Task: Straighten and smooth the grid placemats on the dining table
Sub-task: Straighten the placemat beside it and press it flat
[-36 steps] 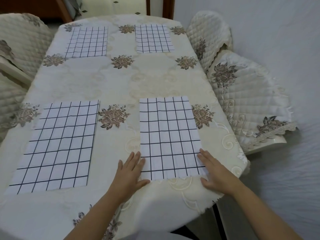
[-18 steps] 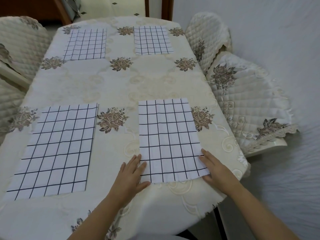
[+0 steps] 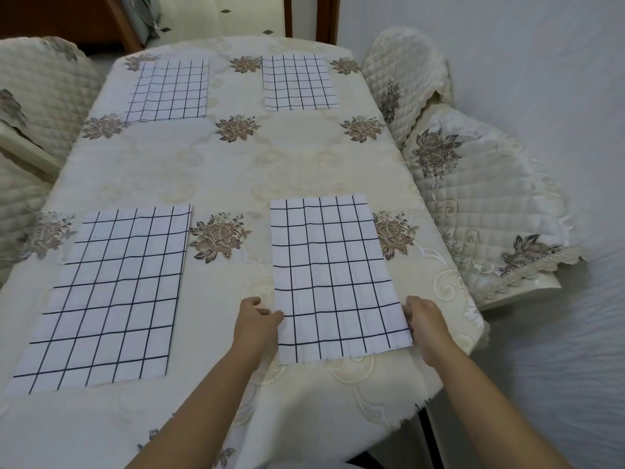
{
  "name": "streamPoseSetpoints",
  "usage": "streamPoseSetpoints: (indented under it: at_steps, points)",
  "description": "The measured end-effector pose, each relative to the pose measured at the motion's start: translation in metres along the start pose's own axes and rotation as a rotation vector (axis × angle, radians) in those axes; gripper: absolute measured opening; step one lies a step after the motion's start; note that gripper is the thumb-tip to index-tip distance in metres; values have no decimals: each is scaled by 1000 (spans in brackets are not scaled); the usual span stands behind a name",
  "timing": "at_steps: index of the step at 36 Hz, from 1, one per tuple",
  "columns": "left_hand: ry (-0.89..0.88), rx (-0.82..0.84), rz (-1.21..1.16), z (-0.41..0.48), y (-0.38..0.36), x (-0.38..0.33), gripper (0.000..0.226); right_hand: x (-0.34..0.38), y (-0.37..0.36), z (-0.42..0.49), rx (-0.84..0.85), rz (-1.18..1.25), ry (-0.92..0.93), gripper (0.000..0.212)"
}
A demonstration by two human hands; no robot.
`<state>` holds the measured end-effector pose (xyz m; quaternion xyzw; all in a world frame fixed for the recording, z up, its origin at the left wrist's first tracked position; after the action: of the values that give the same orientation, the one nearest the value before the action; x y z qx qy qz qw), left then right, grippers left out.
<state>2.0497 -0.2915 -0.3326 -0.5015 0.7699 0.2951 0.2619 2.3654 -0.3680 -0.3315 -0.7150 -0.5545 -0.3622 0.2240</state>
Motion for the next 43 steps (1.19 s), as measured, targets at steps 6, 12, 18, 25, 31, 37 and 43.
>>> streamPoseSetpoints:
  at_steps: [6, 12, 18, 25, 31, 37, 43]
  points:
    - [91, 171, -106, -3, -15, 3, 30, -5, -7, -1, 73, -237, -112, 25]
    - [80, 164, -46, -2, -14, 1, 19, 3, -10, 2, 68, -341, -60, 9]
    - [39, 102, 45, 7, -12, -13, 18, 19, -8, 9, 31, -404, -17, 18]
    - [12, 70, 80, 20, -10, -30, 16, 33, -6, 22, 6, -375, 22, 17]
    - [-5, 63, 45, 28, -4, -37, 11, 40, -6, 33, -17, -383, 62, 8]
    - [-45, 25, 49, 34, 1, -35, 6, 44, -7, 38, -19, -399, 93, 9]
    - [-65, -36, 102, 37, 7, -33, 14, 45, -8, 41, -19, -358, 102, 9]
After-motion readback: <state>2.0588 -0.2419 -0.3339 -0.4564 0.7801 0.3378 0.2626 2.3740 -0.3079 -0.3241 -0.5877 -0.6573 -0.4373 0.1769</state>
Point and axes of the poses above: each hand's wrist, its own z-axis towards the middle knuckle, its own y-axis out of the back of the hand, x = y × z, the point moved 10 cm from there along z, towards the middle knuckle, and after that the axes turned 14 degrees about x, right-handed, at the moved point
